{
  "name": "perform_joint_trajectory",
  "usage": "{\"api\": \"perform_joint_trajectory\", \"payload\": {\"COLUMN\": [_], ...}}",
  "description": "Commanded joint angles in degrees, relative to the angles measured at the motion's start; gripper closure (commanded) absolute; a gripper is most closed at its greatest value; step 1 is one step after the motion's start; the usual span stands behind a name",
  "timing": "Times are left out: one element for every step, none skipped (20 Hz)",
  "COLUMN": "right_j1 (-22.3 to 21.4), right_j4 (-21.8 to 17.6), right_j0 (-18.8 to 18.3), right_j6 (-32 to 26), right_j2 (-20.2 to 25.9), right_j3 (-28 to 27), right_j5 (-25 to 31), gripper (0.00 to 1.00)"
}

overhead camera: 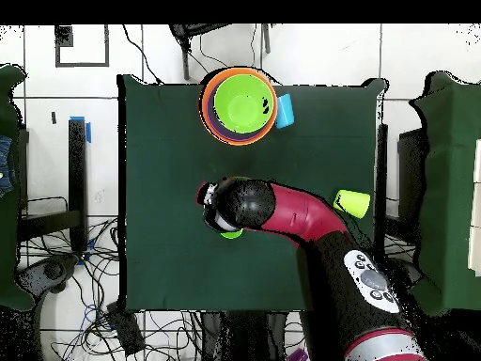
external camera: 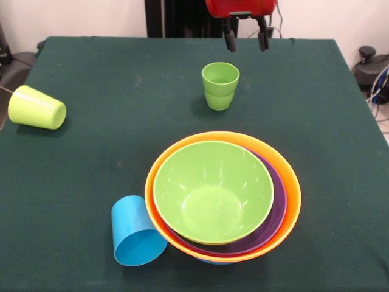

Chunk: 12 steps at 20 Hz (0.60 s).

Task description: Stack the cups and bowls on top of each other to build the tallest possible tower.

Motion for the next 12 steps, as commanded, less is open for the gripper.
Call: {"api": "perform_joint_trajectory", "payload": {"right_j1": [4.34, 5.09, 5.47, 6.36, 6.82, 7.7, 8.13, 9.04, 9.76, 10.47, 11.01, 12.07], "right_j4": [-3.48, -3.96, -4.25, -4.8, -5.1, -5.82, -6.37, -7.58, -8.13, -8.68, -9.01, -9.62], "right_j0": [0.87, 0.65, 0.67, 0.67, 0.7, 0.91, 0.97, 1.07, 1.02, 0.97, 0.85, 0.76], "right_j6": [3.44, 3.0, 2.86, 2.63, 2.5, 2.34, 2.14, 1.53, 1.59, 1.64, 1.84, 1.79], "right_j2": [0.23, 0.19, 0.01, -0.23, -0.45, -0.95, -1.26, -1.81, -2.13, -2.46, -2.6, -2.87], "right_j3": [4.35, 4.39, 4.4, 4.39, 4.32, 3.95, 3.74, 3.15, 2.97, 2.78, 2.71, 2.08], "right_j5": [-5.61, -6.26, -6.57, -7.44, -7.76, -8.37, -8.7, -9.08, -9.8, -10.52, -11.12, -11.8], "gripper": [0.0, 0.0, 0.0, 0.0, 0.0, 0.0, 0.0, 0.0, 0.0, 0.0, 0.0, 0.0]}}
